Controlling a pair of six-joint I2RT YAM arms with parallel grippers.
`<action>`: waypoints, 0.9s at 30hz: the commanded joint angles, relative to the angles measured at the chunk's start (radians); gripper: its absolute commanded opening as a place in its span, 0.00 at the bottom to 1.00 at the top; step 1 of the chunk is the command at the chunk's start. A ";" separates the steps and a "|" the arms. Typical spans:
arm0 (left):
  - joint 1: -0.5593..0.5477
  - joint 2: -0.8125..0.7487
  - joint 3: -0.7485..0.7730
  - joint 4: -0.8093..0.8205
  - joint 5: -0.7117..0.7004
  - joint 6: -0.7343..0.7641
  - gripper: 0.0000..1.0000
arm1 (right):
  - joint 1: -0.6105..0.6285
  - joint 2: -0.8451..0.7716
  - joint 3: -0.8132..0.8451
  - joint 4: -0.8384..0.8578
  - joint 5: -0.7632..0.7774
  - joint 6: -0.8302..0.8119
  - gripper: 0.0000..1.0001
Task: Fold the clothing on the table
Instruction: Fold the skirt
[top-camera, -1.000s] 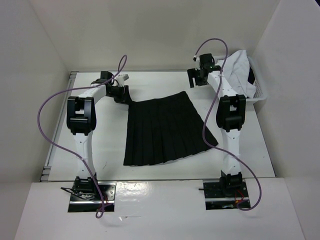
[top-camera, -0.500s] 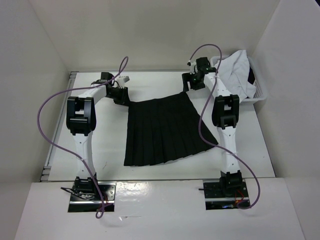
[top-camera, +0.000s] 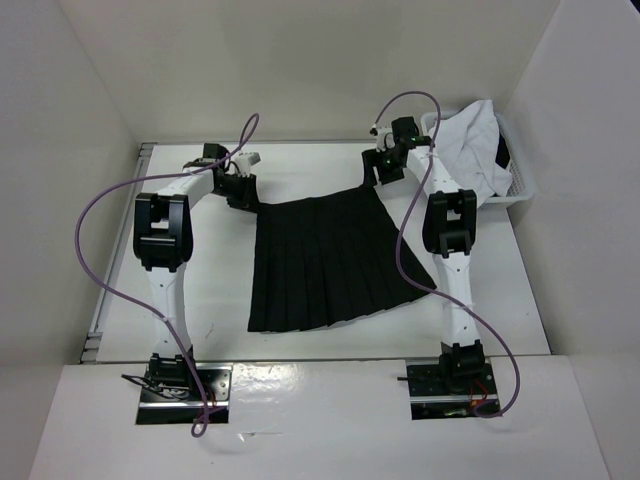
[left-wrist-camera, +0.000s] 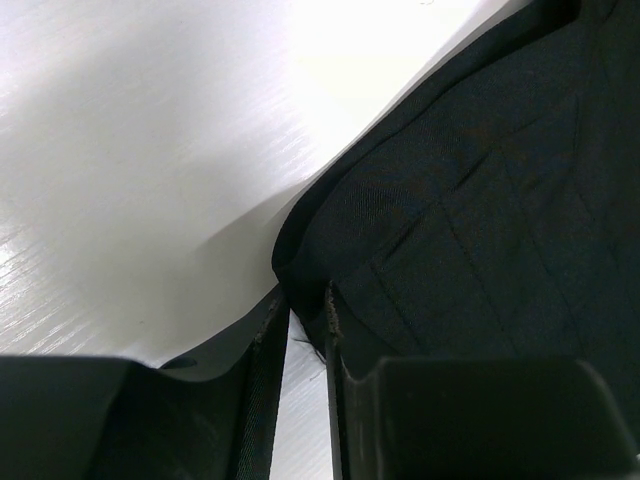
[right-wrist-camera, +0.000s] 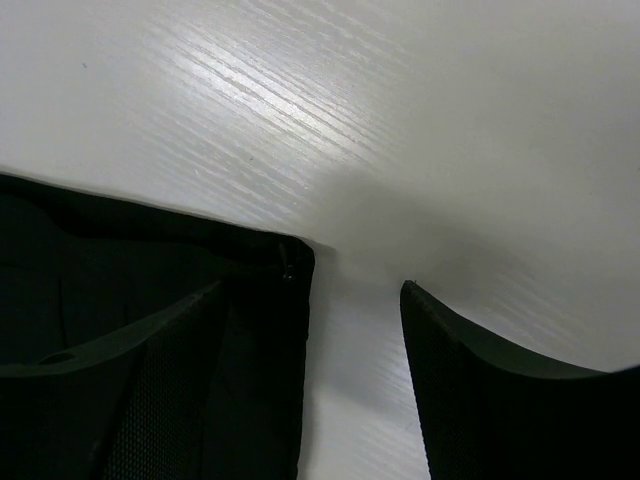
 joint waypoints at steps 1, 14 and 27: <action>-0.001 0.020 0.000 -0.064 -0.074 0.053 0.28 | -0.003 0.032 0.039 -0.027 -0.038 -0.026 0.73; -0.001 0.020 0.000 -0.073 -0.074 0.053 0.23 | 0.036 0.067 0.075 -0.065 -0.078 -0.057 0.49; -0.001 0.048 0.043 -0.082 -0.074 0.053 0.03 | 0.036 0.058 0.075 -0.104 -0.096 -0.086 0.05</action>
